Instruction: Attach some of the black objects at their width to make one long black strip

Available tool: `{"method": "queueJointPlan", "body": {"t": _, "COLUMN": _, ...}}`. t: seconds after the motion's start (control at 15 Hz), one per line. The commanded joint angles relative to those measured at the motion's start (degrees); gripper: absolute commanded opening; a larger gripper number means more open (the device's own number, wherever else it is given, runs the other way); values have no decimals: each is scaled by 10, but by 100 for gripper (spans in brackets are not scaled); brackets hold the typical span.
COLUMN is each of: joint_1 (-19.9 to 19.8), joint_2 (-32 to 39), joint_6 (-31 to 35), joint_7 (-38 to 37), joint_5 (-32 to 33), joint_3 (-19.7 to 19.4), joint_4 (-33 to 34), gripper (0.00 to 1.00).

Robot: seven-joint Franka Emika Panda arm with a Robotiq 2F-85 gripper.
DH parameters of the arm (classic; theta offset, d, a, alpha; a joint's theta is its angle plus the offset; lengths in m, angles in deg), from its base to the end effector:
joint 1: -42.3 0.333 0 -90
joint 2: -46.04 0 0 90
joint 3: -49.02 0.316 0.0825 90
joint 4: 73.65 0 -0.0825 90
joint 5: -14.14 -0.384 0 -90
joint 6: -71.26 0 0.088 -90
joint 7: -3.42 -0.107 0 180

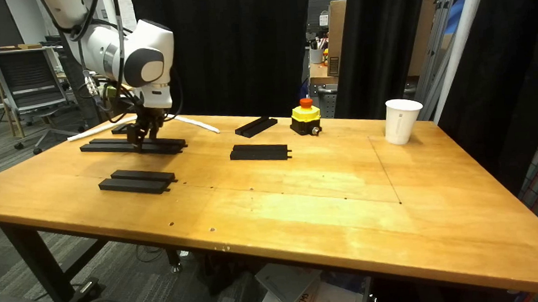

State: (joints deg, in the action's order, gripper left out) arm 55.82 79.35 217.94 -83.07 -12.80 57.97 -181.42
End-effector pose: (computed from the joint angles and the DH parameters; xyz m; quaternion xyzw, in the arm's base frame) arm 0.6011 0.2351 0.2094 -0.7086 0.6811 0.1196 0.1400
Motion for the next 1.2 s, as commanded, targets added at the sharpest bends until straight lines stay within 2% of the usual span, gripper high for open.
{"method": "queueJointPlan", "body": {"t": 0.0, "joint_1": 5, "joint_2": 22, "joint_6": -8, "joint_7": 21, "joint_5": 23, "joint_3": 0, "joint_4": 36, "gripper": 47}}
{"method": "queueJointPlan", "body": {"t": 0.67, "joint_1": -1, "joint_2": 54, "joint_6": -43, "joint_7": 94, "joint_5": 22, "joint_3": 12, "joint_4": 84, "gripper": 47}}
{"method": "queueJointPlan", "body": {"t": 1.13, "joint_1": -10, "joint_2": 75, "joint_6": -70, "joint_7": 89, "joint_5": -13, "joint_3": 18, "joint_4": 108, "gripper": 47}}
